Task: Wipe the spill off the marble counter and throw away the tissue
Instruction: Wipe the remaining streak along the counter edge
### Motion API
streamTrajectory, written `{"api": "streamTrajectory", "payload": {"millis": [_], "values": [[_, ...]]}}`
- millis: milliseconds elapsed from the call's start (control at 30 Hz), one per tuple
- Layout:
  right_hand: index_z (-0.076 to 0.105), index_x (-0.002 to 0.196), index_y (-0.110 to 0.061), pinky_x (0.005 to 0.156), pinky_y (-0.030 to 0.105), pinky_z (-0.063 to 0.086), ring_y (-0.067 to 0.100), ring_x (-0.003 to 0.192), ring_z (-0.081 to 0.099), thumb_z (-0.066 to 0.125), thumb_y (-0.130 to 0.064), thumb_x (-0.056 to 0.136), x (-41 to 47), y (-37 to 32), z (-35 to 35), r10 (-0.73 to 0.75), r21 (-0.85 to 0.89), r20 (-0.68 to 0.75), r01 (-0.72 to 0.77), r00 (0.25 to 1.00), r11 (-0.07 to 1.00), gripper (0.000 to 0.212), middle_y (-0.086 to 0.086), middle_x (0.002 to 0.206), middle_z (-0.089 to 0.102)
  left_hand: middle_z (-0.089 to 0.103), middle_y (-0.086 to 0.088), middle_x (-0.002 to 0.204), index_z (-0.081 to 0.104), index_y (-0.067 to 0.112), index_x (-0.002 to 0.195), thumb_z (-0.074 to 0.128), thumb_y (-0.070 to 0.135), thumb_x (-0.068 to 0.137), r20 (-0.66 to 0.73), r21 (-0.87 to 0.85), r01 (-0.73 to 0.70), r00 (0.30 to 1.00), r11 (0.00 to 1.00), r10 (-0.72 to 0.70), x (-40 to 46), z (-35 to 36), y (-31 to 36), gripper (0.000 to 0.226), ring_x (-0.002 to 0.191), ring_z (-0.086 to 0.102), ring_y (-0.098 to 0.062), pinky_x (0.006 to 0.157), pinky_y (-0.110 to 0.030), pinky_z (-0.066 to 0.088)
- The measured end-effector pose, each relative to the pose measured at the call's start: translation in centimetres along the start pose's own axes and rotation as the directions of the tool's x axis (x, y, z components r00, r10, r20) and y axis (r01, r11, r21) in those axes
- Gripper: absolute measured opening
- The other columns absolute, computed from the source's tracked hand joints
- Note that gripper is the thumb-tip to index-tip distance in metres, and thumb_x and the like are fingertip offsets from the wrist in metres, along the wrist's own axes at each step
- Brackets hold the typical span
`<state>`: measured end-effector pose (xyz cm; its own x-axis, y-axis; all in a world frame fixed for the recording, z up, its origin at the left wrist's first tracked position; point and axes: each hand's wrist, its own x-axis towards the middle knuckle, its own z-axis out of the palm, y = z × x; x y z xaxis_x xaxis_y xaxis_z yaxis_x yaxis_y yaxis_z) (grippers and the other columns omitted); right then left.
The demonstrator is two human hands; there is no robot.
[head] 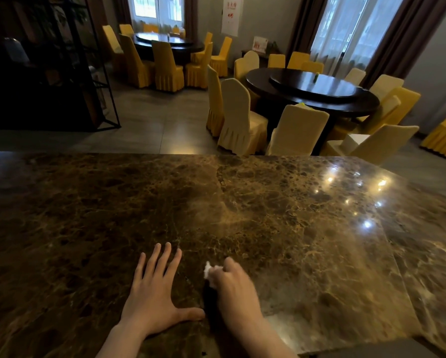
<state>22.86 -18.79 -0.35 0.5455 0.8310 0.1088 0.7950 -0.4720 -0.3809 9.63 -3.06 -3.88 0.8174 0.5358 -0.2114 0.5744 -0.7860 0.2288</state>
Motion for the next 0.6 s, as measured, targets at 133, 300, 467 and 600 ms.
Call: {"api": "streamTrajectory", "payload": {"millis": [133,300,467,600], "values": [[0.069,0.103,-0.020,0.073,0.029,0.046,0.018,0.093,0.054,0.060,-0.017,0.094,0.6,5.9,-3.1,0.232,-0.114,-0.094,-0.242,0.968,0.964,0.014,-0.001,0.102,0.049,-0.037,0.009,0.169,-0.027,0.035,0.161,0.028,0.122,0.044,-0.004,-0.021,-0.004,1.000,1.000,0.004,-0.1,-0.2,0.0,0.156,0.152,-0.042,-0.015,0.128,-0.051,-0.025],[0.068,0.108,-0.018,0.076,0.026,0.048,0.015,0.097,0.049,0.057,-0.012,0.096,1.2,5.0,-2.7,0.290,-0.117,-0.171,-0.311,0.942,0.943,0.017,-0.002,0.108,0.051,-0.039,0.008,0.168,-0.027,0.035,0.161,0.028,0.122,0.045,0.014,-0.009,-0.005,1.000,1.000,0.005,-0.1,-0.3,0.2,0.155,0.152,-0.043,-0.016,0.128,-0.052,-0.026],[0.069,0.106,-0.024,0.065,0.023,0.048,0.012,0.091,0.052,0.068,-0.021,0.089,-1.2,0.0,0.6,-0.034,-0.033,-0.042,0.033,0.999,0.999,0.018,-0.008,0.096,0.058,-0.039,0.006,0.169,-0.027,0.033,0.161,0.025,0.121,0.046,0.019,0.013,0.000,1.000,1.000,0.000,0.0,-0.2,0.1,0.155,0.152,-0.043,-0.017,0.129,-0.053,-0.023],[0.069,0.089,-0.031,0.058,0.018,0.037,0.009,0.083,0.050,0.069,-0.032,0.089,-2.4,4.6,-0.9,-0.035,-0.104,-0.119,0.022,0.992,0.994,0.001,-0.015,0.086,0.058,-0.039,0.008,0.168,-0.030,0.034,0.159,0.024,0.122,0.044,0.016,0.017,-0.003,1.000,1.000,0.002,0.0,-0.1,0.0,0.154,0.152,-0.043,-0.017,0.128,-0.053,-0.024]]}}
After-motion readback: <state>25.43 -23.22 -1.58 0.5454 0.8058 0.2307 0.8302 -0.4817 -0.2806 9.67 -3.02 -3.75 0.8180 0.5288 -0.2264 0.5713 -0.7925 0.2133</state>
